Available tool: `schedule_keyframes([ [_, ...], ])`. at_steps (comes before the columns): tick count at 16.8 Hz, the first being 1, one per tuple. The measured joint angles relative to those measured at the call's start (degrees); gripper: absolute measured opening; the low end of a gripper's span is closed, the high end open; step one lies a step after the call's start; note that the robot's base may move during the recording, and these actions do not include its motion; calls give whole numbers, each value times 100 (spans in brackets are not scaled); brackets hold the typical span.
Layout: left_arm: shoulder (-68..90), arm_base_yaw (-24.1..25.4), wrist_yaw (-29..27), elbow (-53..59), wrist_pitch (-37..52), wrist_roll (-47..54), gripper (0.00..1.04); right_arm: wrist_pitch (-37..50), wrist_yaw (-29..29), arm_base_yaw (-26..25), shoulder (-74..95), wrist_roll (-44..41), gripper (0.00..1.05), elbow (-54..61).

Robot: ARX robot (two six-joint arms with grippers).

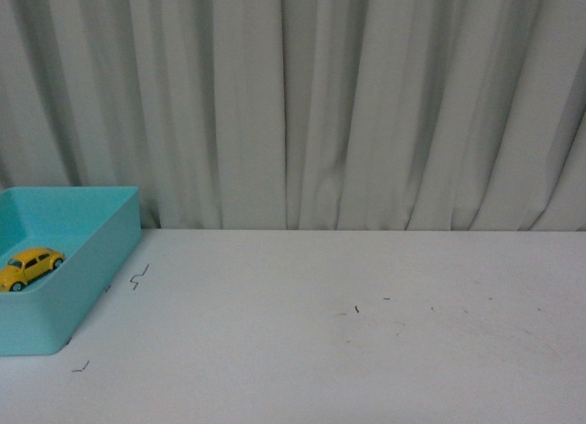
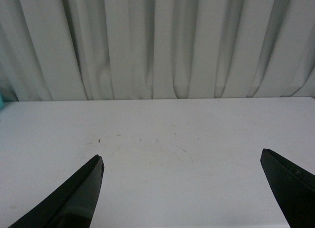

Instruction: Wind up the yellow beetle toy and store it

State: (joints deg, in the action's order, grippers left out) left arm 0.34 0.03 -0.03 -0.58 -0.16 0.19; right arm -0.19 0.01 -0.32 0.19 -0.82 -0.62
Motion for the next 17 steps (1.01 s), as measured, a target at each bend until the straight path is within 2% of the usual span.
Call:
schedule_keyframes([
  [17,0,0,0,0,-2,0,98,-2,0,0,0,0,98,0],
])
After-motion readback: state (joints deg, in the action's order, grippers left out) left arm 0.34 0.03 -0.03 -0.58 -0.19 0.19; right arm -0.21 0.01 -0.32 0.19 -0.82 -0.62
